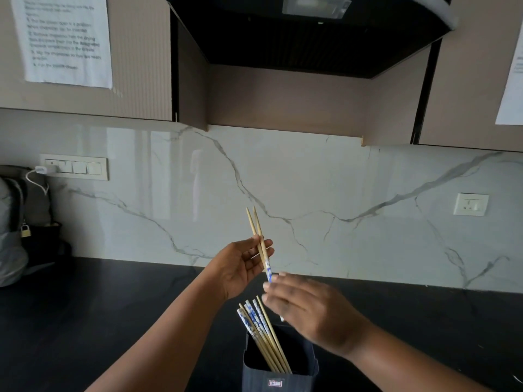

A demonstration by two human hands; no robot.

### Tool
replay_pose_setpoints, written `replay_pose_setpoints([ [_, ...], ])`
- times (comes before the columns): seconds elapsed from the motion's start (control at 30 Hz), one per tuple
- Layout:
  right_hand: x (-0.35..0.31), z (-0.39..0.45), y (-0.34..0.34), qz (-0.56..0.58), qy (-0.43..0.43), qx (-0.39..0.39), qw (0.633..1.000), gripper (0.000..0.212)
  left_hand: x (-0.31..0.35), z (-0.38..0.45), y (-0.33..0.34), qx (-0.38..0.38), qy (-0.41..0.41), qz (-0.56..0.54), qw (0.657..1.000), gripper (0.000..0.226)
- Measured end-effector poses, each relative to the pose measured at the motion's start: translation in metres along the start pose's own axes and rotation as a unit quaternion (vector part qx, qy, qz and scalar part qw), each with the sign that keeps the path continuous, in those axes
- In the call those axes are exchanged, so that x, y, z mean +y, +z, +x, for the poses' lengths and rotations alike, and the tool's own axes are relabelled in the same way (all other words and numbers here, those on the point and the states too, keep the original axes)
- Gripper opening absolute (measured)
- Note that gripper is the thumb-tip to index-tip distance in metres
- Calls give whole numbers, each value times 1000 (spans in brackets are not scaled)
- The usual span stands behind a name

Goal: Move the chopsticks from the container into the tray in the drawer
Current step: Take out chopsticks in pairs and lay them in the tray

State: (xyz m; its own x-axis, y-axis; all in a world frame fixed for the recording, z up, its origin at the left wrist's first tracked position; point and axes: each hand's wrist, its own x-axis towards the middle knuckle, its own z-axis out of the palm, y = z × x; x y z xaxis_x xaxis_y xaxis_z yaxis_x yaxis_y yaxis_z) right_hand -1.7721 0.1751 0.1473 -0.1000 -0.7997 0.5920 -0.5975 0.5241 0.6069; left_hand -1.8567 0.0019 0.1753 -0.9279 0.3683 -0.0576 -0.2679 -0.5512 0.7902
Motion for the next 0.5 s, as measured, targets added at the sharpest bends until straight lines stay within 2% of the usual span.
replay_pose_setpoints([
  [0.23, -14, -16, 3, 48, 14, 12, 999, 22, 1, -3, -6, 26, -5, 15, 1000, 22],
  [0.33, -14, -26, 6, 95, 53, 14, 994, 19, 3, -5, -9, 43, -7, 31, 999, 20],
  [0.43, -21, -35, 6, 206, 180, 25, 961, 14, 4, -6, -9, 63, 4, 46, 997, 17],
  [0.5, -30, -35, 2, 305, 308, 38, 900, 17, 5, -8, -9, 72, 17, 57, 996, 16],
])
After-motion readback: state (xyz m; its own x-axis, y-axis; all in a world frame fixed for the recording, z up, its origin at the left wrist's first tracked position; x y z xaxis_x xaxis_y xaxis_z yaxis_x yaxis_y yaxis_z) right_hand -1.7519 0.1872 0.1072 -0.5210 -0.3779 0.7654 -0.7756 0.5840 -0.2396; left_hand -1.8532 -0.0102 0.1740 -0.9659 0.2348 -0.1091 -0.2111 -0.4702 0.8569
